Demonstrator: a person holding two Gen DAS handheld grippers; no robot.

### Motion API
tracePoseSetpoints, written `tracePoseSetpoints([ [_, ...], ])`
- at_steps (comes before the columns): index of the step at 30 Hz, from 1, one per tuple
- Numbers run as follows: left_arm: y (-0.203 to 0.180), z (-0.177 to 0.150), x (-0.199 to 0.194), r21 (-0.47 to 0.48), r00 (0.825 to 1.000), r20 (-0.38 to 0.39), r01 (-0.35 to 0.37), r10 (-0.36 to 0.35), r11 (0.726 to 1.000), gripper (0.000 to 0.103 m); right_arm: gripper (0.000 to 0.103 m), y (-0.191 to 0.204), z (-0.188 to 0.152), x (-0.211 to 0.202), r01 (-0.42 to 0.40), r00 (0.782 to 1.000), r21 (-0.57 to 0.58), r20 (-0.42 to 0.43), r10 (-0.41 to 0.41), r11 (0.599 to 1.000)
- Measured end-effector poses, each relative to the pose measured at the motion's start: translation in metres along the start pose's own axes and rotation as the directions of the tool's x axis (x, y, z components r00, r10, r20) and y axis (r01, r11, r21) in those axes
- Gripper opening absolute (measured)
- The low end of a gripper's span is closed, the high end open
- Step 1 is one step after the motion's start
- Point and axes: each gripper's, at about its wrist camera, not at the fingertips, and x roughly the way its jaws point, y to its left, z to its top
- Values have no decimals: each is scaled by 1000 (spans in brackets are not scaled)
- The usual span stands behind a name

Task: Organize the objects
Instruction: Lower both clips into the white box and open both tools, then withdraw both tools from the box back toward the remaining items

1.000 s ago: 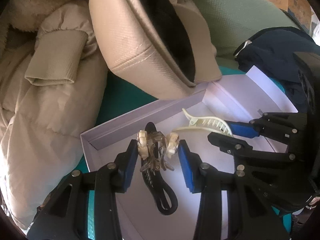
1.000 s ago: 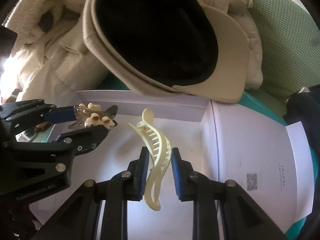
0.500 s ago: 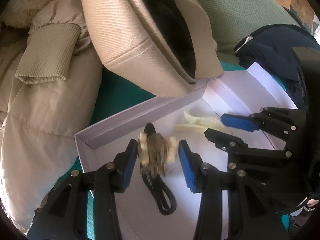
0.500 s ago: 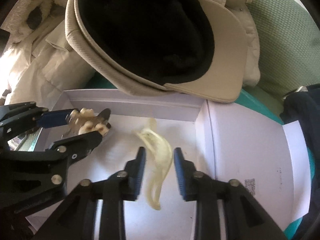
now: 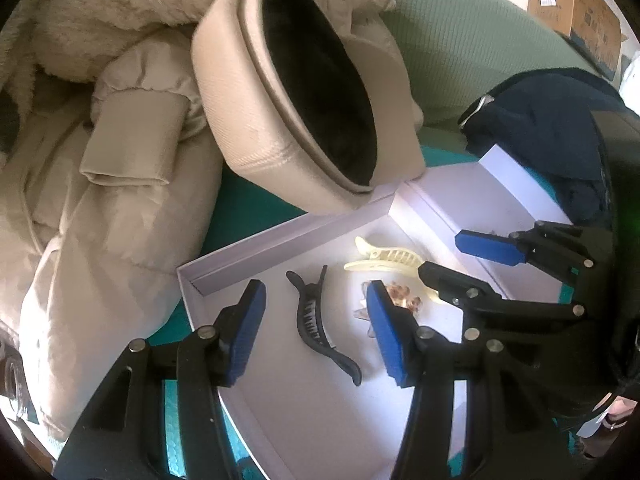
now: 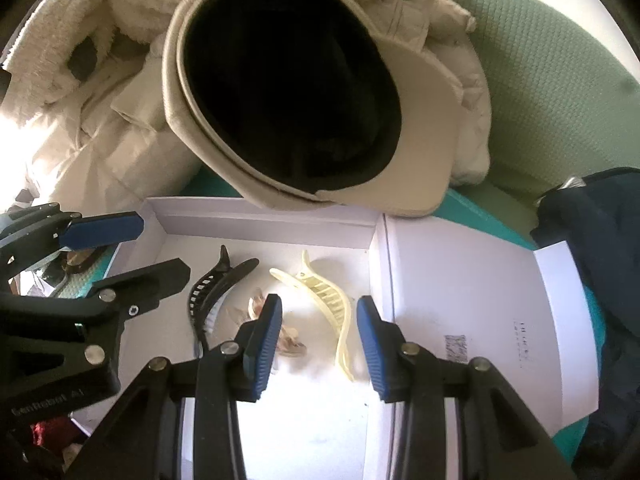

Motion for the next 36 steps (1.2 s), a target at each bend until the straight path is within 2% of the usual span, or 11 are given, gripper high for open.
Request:
tracePoseSetpoints([
  [6, -1, -6, -19, -5, 1000, 23, -6, 6, 1000, 51, 39, 2, 5, -16, 6, 1000, -3, 27, -6, 1000],
  [12, -18, -10, -40, -7, 998, 54, -11, 11, 1000, 51, 39, 7, 2, -42, 8, 998, -8, 62, -8, 1000],
  [17, -22, -11, -90, 2, 997, 75, -25, 25, 1000, 51, 39, 14, -2, -64, 9, 996, -20, 92, -7, 1000],
  [24, -20, -19, -136, -13, 994, 105, -42, 44, 999, 51, 39, 23, -11, -92, 6, 992, -32, 123, -2, 999],
  [36, -20, -49, -189, -45, 989, 138, -50, 56, 998, 51, 39, 40, -36, -139, 26, 986, -46, 163, -18, 999],
])
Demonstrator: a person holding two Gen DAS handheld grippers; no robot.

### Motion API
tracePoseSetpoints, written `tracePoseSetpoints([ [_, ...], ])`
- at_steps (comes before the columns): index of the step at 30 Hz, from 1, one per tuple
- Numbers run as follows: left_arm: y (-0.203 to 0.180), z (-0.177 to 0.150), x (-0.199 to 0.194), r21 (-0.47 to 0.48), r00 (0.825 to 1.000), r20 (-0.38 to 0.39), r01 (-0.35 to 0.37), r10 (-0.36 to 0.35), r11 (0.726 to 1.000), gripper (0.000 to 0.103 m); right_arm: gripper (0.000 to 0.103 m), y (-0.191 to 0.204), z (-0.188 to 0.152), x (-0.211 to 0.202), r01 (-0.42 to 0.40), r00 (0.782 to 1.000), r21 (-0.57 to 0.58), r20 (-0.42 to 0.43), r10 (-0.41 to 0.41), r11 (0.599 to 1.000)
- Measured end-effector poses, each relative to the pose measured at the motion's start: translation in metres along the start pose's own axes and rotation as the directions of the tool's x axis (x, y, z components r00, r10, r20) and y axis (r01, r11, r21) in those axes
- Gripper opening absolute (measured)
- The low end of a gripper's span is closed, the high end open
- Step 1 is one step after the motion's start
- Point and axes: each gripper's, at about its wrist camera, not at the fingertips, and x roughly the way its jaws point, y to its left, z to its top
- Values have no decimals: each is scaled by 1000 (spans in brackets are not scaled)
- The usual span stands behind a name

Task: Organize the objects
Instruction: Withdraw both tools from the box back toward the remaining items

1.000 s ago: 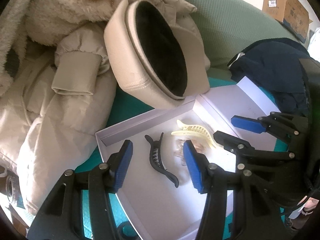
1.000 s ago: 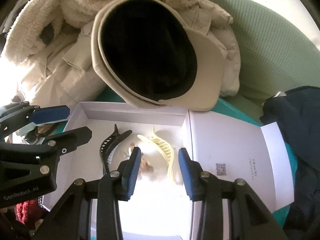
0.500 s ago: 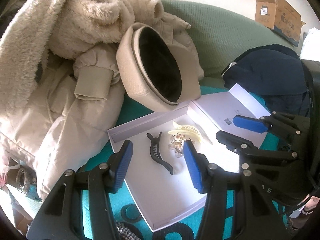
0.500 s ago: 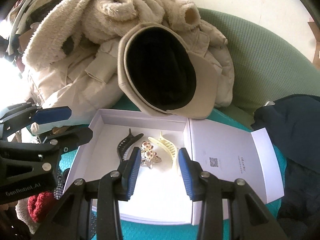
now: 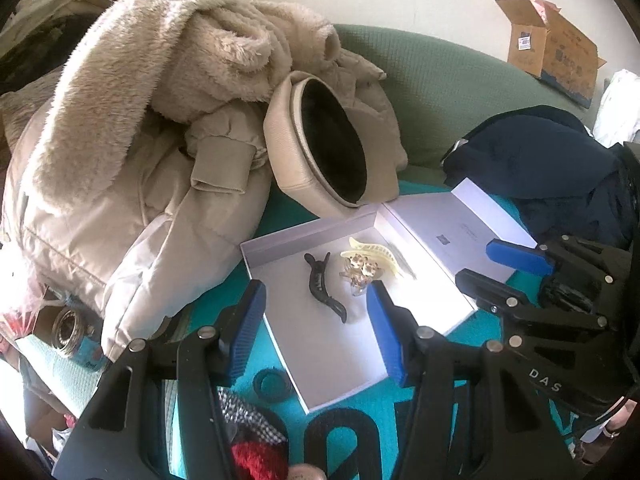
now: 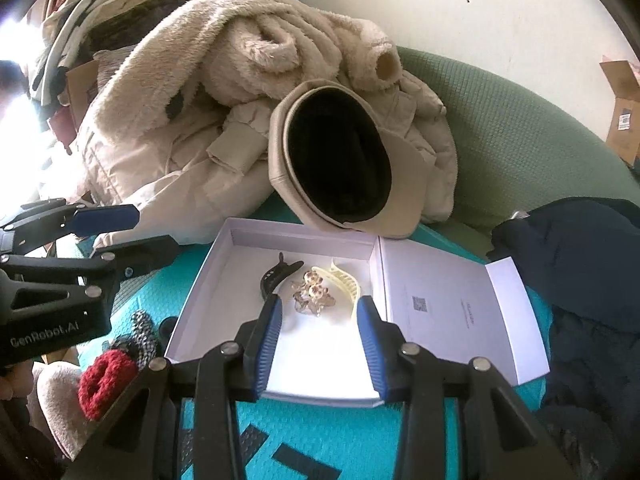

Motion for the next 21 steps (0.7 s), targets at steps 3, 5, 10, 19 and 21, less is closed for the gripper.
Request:
tracePoseSetpoints([
  [3, 2, -9, -13, 1, 1000, -3, -17, 17, 1000, 51, 43, 6, -7, -10, 4, 1000, -6, 0, -4, 1000],
  [5, 6, -15, -20, 1, 1000, -4, -27, 27, 1000, 51, 44, 11, -13, -14, -1, 1000, -11, -8, 1, 1000],
  [10, 17, -31, -33, -6, 999, -16, -41, 41, 999, 51, 44, 23, -27, -19, -24, 1000, -29, -20, 24, 999],
  [19, 41, -64, -57, -32, 994, -33, -105, 104, 994, 55, 44, 48, -45, -27, -124, 992, -49, -9, 124, 991],
  [21, 47, -73, -64, -45, 993, -36, -118, 117, 992, 57, 44, 57, -48, -29, -146, 989, -60, 0, 146, 988],
])
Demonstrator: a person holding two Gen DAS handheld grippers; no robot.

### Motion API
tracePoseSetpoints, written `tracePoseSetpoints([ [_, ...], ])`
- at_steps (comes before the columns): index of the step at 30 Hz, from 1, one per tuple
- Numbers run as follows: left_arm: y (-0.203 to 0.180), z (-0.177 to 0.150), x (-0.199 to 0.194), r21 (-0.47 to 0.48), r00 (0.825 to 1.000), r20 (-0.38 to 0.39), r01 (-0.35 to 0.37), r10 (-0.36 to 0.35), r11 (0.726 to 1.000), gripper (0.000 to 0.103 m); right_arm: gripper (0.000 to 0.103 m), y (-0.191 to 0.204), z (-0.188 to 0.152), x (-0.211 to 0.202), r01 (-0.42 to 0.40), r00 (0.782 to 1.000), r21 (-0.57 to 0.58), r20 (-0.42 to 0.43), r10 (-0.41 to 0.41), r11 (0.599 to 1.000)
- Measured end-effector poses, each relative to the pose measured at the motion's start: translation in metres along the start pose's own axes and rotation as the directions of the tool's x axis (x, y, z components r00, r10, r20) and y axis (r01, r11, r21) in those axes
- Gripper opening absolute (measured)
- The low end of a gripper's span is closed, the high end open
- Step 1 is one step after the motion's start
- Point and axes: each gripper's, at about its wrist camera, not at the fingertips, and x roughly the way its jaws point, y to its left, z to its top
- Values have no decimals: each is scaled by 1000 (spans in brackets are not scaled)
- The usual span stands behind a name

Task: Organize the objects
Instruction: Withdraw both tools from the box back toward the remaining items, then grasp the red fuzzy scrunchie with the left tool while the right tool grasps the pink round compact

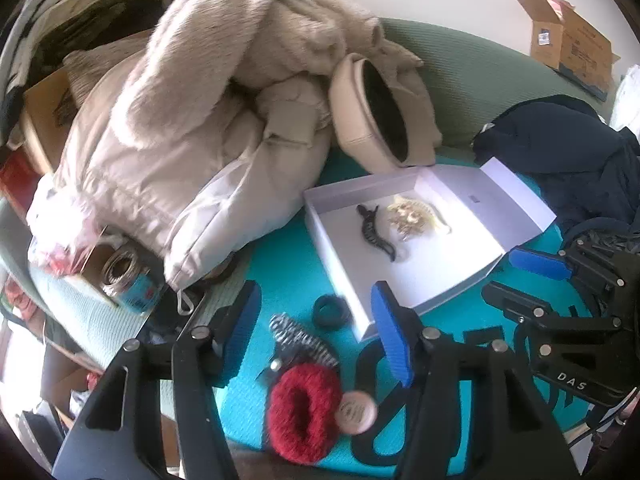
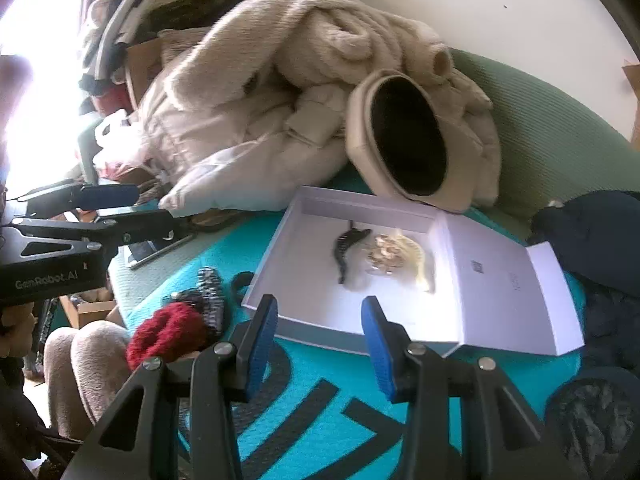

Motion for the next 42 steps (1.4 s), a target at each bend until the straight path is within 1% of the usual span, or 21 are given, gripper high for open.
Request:
tracePoseSetpoints([
  [4, 17, -20, -11, -36, 1000, -4, -17, 17, 999, 59, 44, 17, -4, 0, -56, 998, -33, 11, 57, 998],
  [7, 28, -36, -19, -62, 999, -15, -43, 42, 997, 61, 44, 30, -7, 2, -96, 995, -66, 11, 97, 993],
  [11, 38, -57, -25, -76, 997, -33, -73, 71, 994, 63, 48, 44, -13, 9, -154, 988, -88, -13, 153, 984],
  [14, 42, -69, -25, -90, 995, -61, -86, 81, 992, 64, 49, 52, -19, 15, -183, 983, -97, -37, 181, 978],
  [18, 43, -83, -28, -97, 995, -61, -87, 81, 992, 67, 49, 63, -28, 23, -203, 979, -128, -60, 197, 971],
  [23, 45, -98, -23, -117, 995, -80, -67, 58, 991, 68, 52, 72, -41, 34, -233, 971, -151, -98, 220, 961],
  [26, 46, -109, -19, -139, 993, -108, -67, 52, 988, 68, 52, 74, -48, 39, -244, 966, -142, -119, 228, 959],
  [27, 45, -112, -19, -145, 993, -108, -57, 41, 988, 68, 52, 74, -50, 41, -248, 964, -139, -130, 231, 959],
  [33, 40, -134, -10, -155, 990, -139, -35, 13, 987, 68, 53, 75, -70, 53, -274, 951, -122, -186, 249, 954],
  [39, 39, -154, 9, -163, 984, -173, 19, -48, 986, 68, 57, 81, -85, 60, -285, 943, -149, -220, 249, 947],
  [42, 40, -159, 19, -186, 979, -181, 63, -98, 981, 68, 60, 83, -89, 65, -291, 941, -152, -226, 253, 945],
])
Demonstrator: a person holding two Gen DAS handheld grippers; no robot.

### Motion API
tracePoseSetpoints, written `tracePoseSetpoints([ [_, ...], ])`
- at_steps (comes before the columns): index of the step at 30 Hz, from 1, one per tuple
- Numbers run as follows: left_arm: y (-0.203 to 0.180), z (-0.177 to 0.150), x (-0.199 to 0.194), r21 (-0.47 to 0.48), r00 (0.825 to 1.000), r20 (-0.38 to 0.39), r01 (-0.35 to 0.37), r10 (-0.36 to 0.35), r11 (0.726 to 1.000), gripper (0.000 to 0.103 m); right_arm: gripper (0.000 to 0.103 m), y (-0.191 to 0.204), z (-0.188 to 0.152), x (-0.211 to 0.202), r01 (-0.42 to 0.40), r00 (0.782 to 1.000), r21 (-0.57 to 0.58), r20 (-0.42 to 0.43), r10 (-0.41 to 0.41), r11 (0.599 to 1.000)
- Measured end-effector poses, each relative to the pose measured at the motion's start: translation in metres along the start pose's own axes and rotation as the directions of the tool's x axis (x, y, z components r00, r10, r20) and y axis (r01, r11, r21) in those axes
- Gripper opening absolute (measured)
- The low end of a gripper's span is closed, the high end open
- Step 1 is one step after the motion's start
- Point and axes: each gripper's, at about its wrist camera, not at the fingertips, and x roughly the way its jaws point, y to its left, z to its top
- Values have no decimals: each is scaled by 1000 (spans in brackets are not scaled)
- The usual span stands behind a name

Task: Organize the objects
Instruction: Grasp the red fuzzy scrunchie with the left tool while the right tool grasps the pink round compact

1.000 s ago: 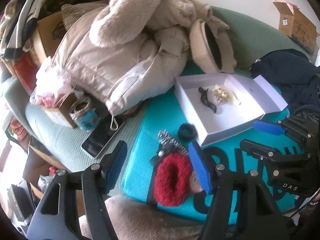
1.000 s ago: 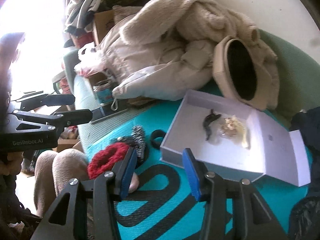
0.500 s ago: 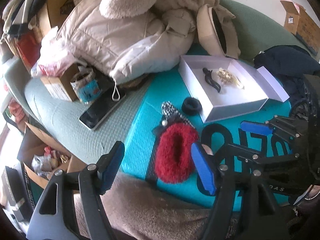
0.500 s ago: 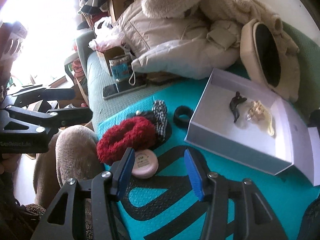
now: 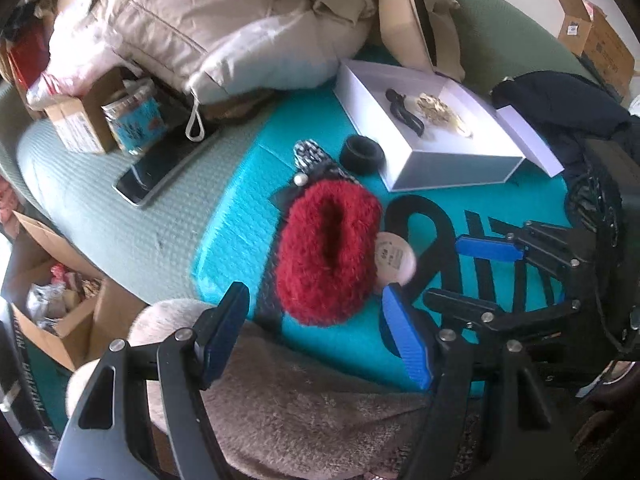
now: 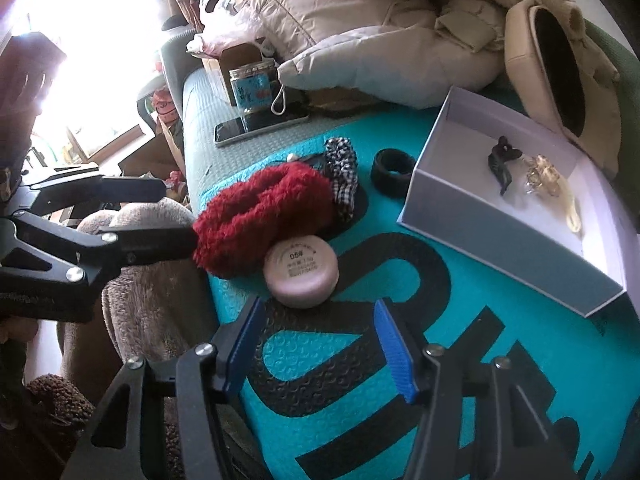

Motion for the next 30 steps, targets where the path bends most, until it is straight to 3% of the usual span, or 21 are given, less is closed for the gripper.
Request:
tracePoseSetpoints([
  [3, 1, 0, 7, -5, 1000, -7, 26, -26, 1000, 68, 63, -3, 0, 5, -10, 1000, 11, 4, 10, 1000],
  [25, 3, 19, 49, 1, 997, -80, 21, -21, 1000, 68, 64, 1, 12, 40, -80, 997, -36, -6, 80, 996],
  [28, 7, 22, 58, -36, 993, -108, 38, -42, 999, 68, 64, 1, 15, 44, -106, 994, -33, -14, 106, 994],
  [30, 10, 24, 61, -61, 992, -111, 57, -63, 997, 68, 57, 2, 14, 44, -106, 994, -29, -10, 106, 994],
])
